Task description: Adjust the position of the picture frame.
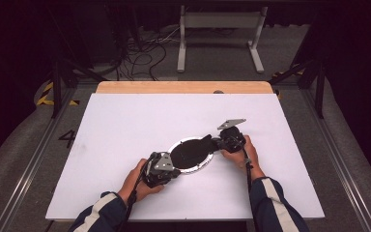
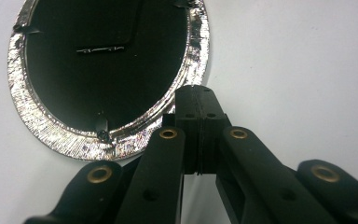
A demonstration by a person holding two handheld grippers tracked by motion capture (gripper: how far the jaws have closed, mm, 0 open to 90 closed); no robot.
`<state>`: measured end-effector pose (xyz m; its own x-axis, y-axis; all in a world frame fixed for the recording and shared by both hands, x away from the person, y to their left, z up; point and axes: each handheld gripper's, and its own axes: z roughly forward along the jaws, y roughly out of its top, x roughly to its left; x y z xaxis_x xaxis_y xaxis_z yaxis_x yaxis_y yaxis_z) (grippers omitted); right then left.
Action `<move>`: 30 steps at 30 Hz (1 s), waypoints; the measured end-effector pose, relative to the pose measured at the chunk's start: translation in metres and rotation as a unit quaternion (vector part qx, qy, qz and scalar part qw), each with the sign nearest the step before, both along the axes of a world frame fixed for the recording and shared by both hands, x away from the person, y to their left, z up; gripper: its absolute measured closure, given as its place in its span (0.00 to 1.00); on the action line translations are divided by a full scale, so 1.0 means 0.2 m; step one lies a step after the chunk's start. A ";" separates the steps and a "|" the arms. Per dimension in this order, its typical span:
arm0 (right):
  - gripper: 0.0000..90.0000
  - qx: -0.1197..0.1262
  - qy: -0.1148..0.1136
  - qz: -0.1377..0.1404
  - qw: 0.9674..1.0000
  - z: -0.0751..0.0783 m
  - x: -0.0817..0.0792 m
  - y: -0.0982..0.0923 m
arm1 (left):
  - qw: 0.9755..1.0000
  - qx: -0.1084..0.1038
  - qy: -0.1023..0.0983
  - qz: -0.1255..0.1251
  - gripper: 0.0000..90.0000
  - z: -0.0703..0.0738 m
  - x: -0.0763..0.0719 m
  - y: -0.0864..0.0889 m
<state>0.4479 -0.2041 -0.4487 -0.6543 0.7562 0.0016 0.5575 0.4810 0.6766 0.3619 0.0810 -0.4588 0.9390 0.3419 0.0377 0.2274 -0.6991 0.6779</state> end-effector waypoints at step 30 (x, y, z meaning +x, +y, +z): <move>1.00 -0.019 -0.008 0.048 0.999 0.00 -0.30 -0.07 | 0.998 -0.013 -0.005 0.055 0.98 -0.01 0.12 0.10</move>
